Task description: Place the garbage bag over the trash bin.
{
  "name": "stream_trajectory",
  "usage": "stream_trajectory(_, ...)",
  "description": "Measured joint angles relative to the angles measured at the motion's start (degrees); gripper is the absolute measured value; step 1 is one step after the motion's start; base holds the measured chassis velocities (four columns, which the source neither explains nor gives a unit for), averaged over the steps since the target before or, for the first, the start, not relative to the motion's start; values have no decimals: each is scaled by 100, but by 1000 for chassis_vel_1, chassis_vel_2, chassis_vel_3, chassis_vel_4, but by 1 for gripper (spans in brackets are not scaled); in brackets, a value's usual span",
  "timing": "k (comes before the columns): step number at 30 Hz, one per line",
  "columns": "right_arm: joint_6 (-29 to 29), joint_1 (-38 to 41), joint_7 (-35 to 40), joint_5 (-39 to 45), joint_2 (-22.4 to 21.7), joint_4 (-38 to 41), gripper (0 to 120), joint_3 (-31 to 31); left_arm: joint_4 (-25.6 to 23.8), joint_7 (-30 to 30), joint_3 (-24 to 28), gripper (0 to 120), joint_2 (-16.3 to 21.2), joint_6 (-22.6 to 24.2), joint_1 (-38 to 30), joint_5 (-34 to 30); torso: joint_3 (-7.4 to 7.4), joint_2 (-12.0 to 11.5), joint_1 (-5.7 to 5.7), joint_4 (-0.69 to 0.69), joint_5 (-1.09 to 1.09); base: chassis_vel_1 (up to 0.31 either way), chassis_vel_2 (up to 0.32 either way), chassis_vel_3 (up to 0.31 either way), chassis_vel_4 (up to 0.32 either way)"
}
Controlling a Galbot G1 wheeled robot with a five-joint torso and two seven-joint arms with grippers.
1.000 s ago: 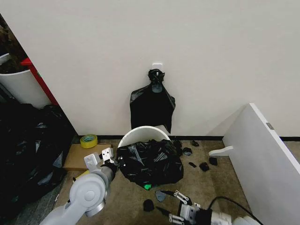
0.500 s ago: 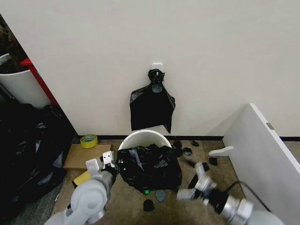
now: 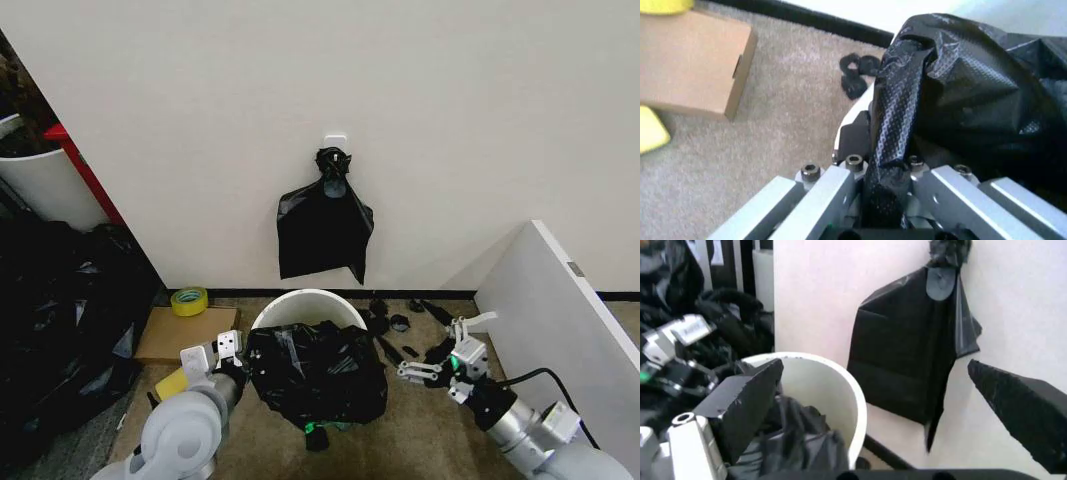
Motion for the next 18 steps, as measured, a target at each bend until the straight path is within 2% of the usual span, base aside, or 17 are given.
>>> stream_trajectory(7, -179, 431, 63, -364, -232, 82, 100, -206, -178, 42, -18, 0, -30, 54, 96, 265, 0, 0, 0, 2, 0, 0, 0, 0, 0)
stream_trajectory(14, -142, 665, -125, -1007, -272, -161, 100, -710, -270, 118, 30, 0, -2, 54, 106, 513, 0, 0, 0, 0, 1, 0, 0, 0, 0)
stream_trajectory(18, -144, 769, -232, -1033, -415, -177, 100, -786, -248, 156, 83, 0, 17, 60, 60, 611, 0, 0, 0, 1, 0, 0, 0, 0, 0)
